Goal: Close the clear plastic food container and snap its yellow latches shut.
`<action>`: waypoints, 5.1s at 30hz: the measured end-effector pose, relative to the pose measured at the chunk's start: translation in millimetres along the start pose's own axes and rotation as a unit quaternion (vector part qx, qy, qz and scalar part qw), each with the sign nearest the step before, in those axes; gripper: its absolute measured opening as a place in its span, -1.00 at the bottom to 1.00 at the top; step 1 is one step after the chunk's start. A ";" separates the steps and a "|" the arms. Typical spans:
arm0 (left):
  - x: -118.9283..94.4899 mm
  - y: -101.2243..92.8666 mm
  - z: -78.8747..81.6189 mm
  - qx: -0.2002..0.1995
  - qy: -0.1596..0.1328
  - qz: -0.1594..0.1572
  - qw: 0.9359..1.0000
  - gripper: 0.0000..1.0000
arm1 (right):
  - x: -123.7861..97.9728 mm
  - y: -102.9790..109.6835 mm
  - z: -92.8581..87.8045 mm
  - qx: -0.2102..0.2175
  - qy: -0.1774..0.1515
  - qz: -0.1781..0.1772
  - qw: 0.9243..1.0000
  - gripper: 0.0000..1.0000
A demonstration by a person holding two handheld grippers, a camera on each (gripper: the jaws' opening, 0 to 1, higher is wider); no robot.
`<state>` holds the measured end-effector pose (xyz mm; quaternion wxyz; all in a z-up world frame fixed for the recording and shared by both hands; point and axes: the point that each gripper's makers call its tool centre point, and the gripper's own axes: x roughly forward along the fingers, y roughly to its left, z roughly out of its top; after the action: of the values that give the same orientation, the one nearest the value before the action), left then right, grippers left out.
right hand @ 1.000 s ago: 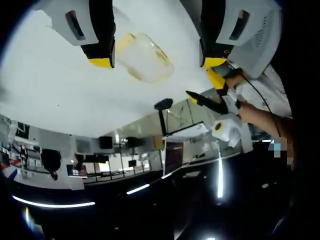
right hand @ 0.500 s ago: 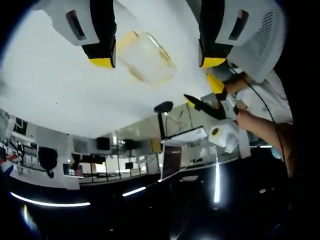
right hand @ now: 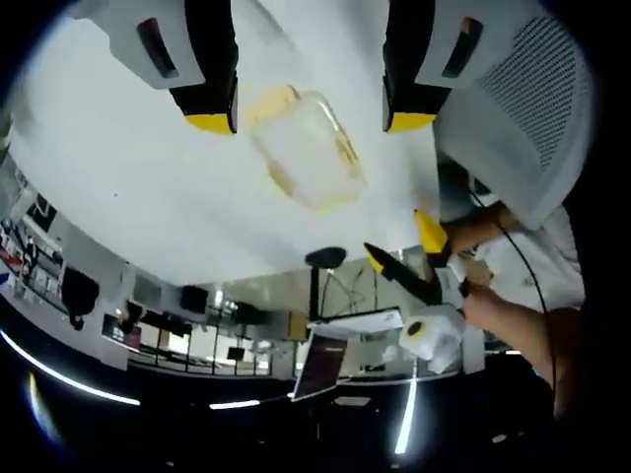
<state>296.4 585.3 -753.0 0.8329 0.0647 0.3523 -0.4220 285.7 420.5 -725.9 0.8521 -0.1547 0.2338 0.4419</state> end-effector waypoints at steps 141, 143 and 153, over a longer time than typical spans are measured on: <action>68.5 53.5 -21.3 0.244 0.200 -0.112 0.942 0.30 | 63.4 -28.6 -56.6 -0.143 0.180 0.123 0.965 0.07; 69.5 53.9 -22.9 0.253 0.205 -0.115 0.939 0.29 | 64.5 -28.6 -57.0 -0.143 0.182 0.124 0.965 0.07; 72.6 55.9 -25.9 0.285 0.216 -0.121 0.926 0.25 | 67.5 -30.1 -65.3 -0.134 0.202 0.125 0.962 0.05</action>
<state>353.3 583.6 -829.4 0.6259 0.3453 0.3936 -0.5780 327.2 418.9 -815.4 0.6967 -0.3236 0.3570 0.5314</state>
